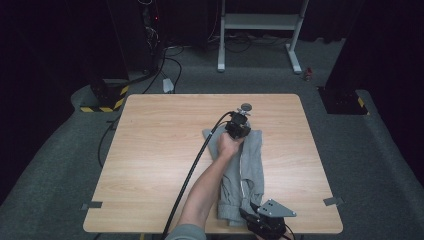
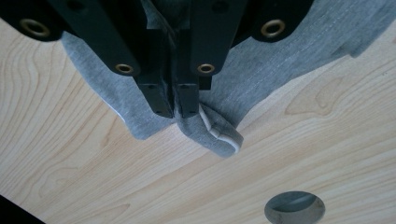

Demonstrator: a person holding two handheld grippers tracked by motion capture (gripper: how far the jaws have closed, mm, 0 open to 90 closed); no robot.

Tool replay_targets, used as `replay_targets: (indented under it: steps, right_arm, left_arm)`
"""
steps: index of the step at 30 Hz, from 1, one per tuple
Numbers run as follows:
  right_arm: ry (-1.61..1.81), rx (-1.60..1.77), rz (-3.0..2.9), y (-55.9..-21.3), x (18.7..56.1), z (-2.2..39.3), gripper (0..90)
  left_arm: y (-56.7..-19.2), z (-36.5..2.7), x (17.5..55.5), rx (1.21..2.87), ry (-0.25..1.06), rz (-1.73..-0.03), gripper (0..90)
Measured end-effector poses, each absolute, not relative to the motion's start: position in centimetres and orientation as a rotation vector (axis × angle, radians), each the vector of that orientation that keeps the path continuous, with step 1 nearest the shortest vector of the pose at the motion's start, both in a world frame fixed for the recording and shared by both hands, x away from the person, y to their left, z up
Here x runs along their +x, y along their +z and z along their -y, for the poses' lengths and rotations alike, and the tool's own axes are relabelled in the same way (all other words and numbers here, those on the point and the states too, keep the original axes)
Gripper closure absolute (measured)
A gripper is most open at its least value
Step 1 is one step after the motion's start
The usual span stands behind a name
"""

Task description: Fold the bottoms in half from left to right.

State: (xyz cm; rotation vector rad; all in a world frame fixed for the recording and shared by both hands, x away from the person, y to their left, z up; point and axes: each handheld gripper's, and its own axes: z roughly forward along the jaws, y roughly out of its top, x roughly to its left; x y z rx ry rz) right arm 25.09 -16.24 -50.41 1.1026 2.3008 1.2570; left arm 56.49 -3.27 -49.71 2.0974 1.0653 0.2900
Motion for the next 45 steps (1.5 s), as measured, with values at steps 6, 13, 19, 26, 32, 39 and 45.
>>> replay_targets:
  steps: [6,13,19,26,32,39,45]
  right_arm:
    - [1.265,1.108,-2.3,-50.4,25.0,16.5,54.0]
    - [1.276,1.121,-2.307,-50.3,25.0,16.5,45.9]
    - [1.302,1.121,-2.329,-50.3,25.2,16.4,35.2]
    - [1.321,1.112,-2.366,-50.2,25.3,16.3,26.7]
    - [1.327,1.115,-2.39,-49.8,25.5,16.5,23.2]
    - [1.346,1.135,-2.402,-49.2,25.9,16.7,20.9]
    - [1.333,1.139,-2.421,-48.6,26.5,16.5,20.3]
  left_arm:
    - [-50.2,3.5,56.5,2.104,0.29,-1.066,85.7]
    - [-50.4,3.5,56.5,2.101,0.274,-1.073,82.2]
    - [-48.9,3.1,56.1,2.078,0.31,-1.086,58.0]
    - [-47.5,1.5,55.7,2.034,0.311,-1.116,44.9]
    - [-47.5,0.3,54.7,2.034,0.312,-1.12,39.8]
    - [-48.1,-1.8,53.1,2.049,0.316,-1.149,38.1]
    - [-48.0,-4.0,51.3,2.036,0.334,-1.163,37.7]
